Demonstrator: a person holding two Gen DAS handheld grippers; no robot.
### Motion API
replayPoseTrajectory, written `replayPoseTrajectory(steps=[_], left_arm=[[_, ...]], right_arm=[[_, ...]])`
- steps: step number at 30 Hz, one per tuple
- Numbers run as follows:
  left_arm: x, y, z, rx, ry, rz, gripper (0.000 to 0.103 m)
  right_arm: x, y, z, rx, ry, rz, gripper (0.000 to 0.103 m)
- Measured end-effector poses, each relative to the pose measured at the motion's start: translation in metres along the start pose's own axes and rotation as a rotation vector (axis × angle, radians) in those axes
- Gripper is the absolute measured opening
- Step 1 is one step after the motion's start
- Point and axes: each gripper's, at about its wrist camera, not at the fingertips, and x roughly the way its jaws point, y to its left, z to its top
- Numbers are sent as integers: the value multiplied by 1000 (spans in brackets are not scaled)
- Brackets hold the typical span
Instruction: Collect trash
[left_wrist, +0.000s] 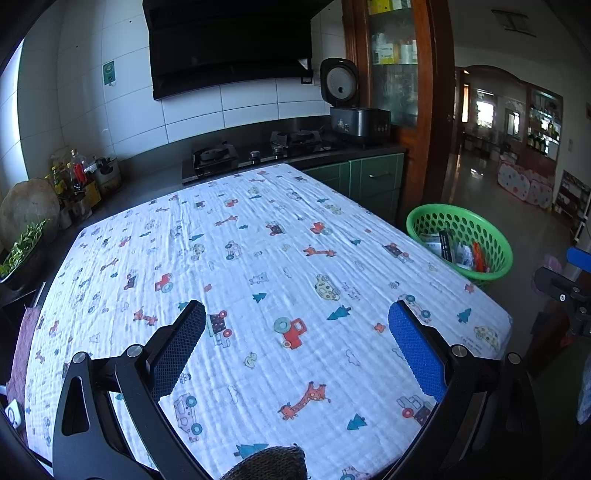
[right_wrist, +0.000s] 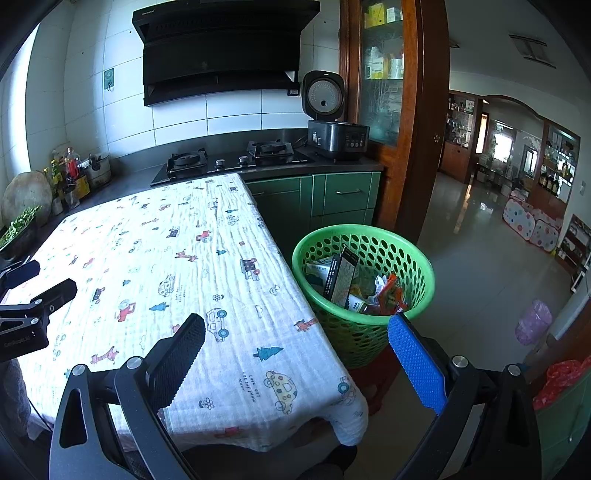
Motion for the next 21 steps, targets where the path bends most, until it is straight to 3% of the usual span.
replayPoseTrajectory(steps=[21], left_arm=[[-3, -4, 2, 0, -6, -1, 98]], right_arm=[[0, 2, 1, -8, -2, 11, 96]])
